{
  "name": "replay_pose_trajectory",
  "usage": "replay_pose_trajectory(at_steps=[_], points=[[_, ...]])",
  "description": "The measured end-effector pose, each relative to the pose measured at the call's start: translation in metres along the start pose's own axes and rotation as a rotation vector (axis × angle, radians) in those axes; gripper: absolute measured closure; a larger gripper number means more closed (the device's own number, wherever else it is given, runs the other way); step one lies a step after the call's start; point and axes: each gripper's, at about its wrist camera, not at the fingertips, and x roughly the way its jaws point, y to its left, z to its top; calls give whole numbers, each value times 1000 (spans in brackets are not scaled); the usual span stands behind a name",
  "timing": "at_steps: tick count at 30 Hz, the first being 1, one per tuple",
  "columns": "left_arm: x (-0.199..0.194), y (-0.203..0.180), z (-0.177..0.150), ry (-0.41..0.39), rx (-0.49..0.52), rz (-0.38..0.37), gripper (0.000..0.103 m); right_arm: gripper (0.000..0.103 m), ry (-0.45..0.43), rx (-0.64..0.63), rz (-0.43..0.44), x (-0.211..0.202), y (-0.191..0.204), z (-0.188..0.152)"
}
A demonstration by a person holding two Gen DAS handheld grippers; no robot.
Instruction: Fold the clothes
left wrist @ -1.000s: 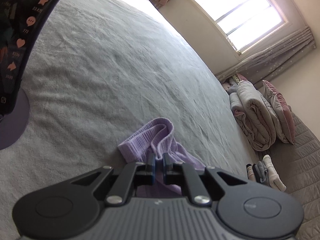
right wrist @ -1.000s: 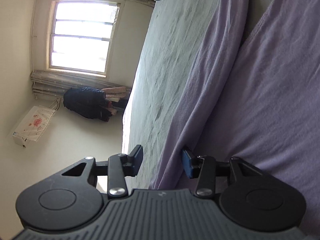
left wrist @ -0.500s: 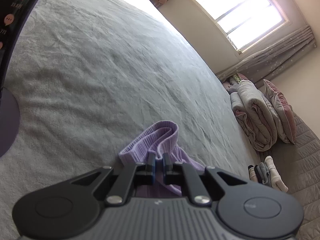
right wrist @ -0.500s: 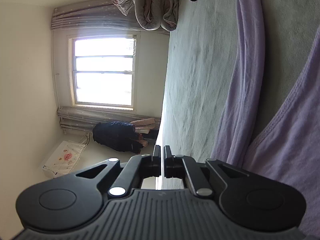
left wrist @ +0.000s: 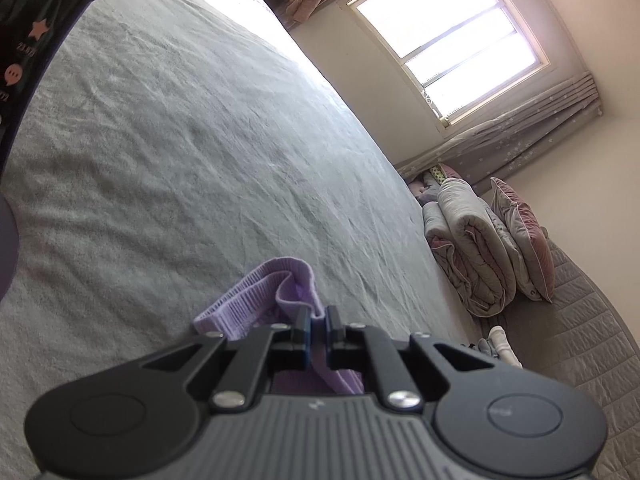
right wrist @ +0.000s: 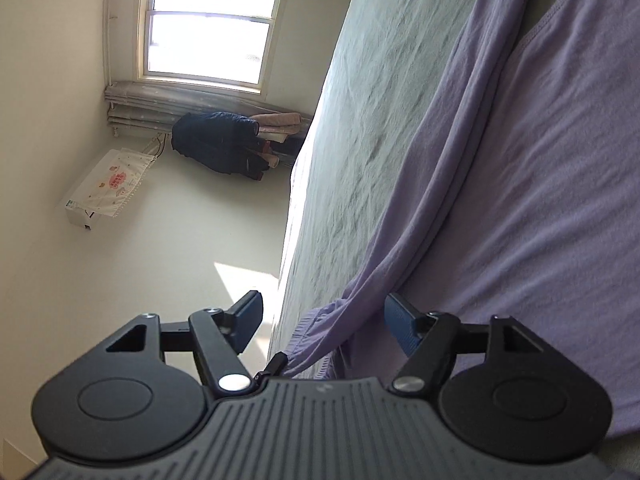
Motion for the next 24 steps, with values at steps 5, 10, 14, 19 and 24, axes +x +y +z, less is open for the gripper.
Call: replay_pose_trajectory(at_steps=[5,10,14,19,24], points=[[-4,-1,-2,-5,3,-11,97,33,73,24,-9,30,7,-5],[-7,0,-3,-4,18,12,97,44,47,58,-30,54,9,9],[-3,5,-2,14,14,70,97,61,-37,139,-33,39,-10,34],[3,6,-2,27,6,94,97,82,-166,199,-78,8,-32,65],[8,7,-1,33,5,118,97,82,-268,197,-83,-25,-41,87]])
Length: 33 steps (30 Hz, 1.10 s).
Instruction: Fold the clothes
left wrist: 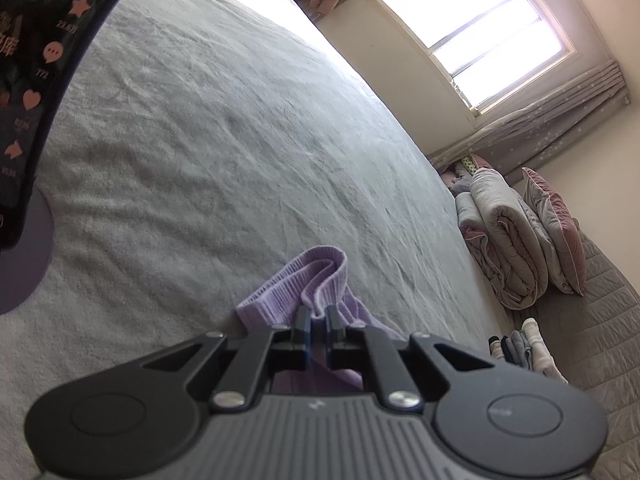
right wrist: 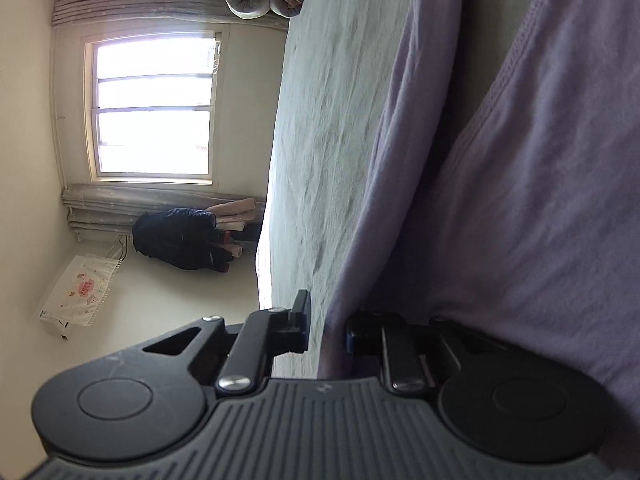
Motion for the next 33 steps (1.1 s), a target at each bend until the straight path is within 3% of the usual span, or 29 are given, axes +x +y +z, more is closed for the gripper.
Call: replay_pose_trajectory(at_steps=[6,15,22,27,33], points=[[6,2,1,2,-2,19,97,87,-80,-3,0,-18,-5,26],[14,-2,2,-16,23,11,97,96,-154,-32,15,-13,2,31],[7,-9,11,-36,59,-44,97,96,-203,-238,57,-29,42,21],[3,-9,13,-30,148,12,97,96,-224,-440,66,-55,60,-6],[1,-3,14,-20,199,85,97,96,-208,-631,-16,-74,43,-48]])
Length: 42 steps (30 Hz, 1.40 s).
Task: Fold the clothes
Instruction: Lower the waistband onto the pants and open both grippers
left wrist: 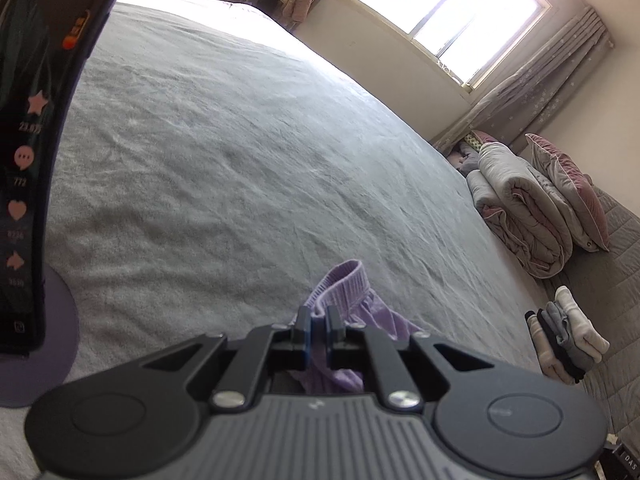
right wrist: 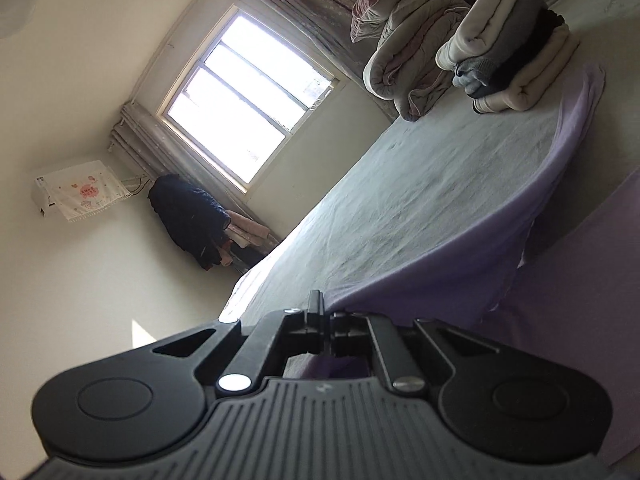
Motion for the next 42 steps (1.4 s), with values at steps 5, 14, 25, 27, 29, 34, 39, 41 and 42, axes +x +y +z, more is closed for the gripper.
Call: replay_pose_trajectory(at_steps=[5,14,25,27,29,34,39,41,42], points=[[0,2,-6,16,43,62,96,96,76,-20,-80,12,-18,-20],[-3,-2,-12,6,66,151,67,103,200,-7,-199,29,-38,-30],[-19,-45,-26,-84,112,224,14,100,153,133,-60,17,-55,-32],[-20,-53,-27,-111,106,233,11,99,153,138,-54,17,-54,-32],[-21,-59,-27,-127,92,234,8,99,163,134,-57,17,-53,-32],[-17,-74,-26,-141,75,202,8,99,233,114,-64,17,-49,-27],[-13,-87,-25,-154,72,175,7,84,324,90,-65,13,-44,-16],[-11,-92,-26,-154,80,170,7,67,344,104,-50,9,-42,-9],[-11,-95,-27,-155,86,170,7,52,350,97,-51,6,-40,-5]])
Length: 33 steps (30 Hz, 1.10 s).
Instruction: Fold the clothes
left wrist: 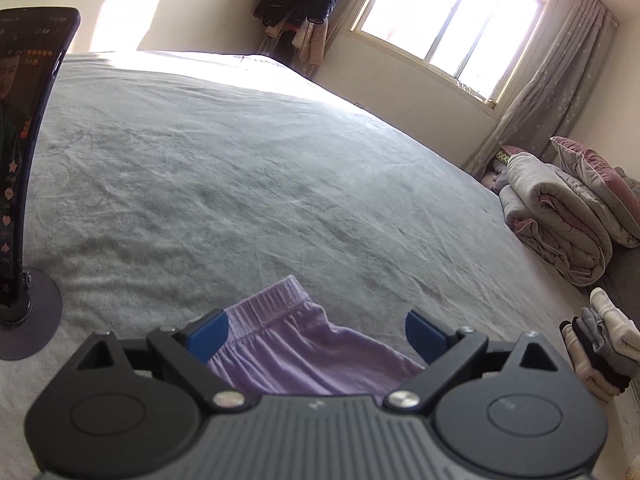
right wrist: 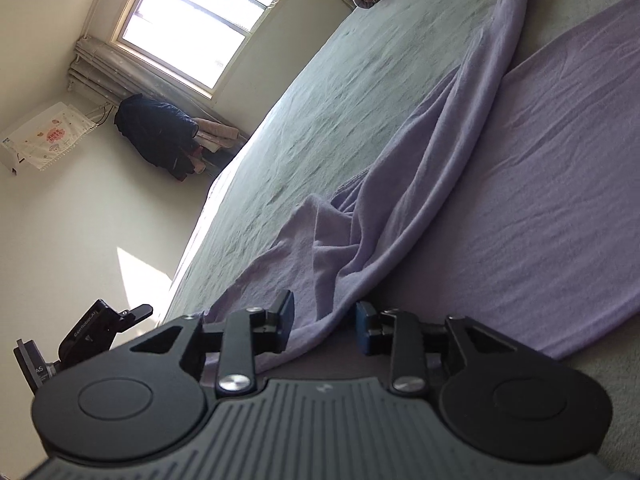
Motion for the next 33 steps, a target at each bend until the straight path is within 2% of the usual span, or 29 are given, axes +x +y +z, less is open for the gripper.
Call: replay_pose_trajectory(at_steps=[3,7,9,11,15,20,25,28,29,31,33], points=[[0,-12,-4,2,24,-3,7,25,10,-29,-20,-14,9,8],[-2,-36,-8,30,55,-34,4,18,17,-97,-55,-31,18,22],[-5,-51,-12,43,68,-41,3,6,15,-128,-76,-40,17,30],[-6,-67,-18,64,92,-50,1,1,2,-158,-93,-50,17,38],[-11,-98,-37,104,145,-73,1,0,-39,-218,-113,-68,14,51],[-14,-136,-65,140,261,-82,1,0,-44,-245,-174,-77,-3,65],[-19,-172,-91,154,368,-114,1,0,-112,-215,-179,-90,-39,79],[-19,-197,-107,153,433,-176,1,0,-78,-258,-326,-89,-45,94],[-19,-206,-112,153,451,-197,1,0,-89,-297,-334,-91,-47,98],[-16,-225,-123,155,485,-240,1,0,-143,-286,-377,-98,-59,103],[-9,-245,-135,165,526,-282,1,0,-144,-208,-394,-102,-73,109]])
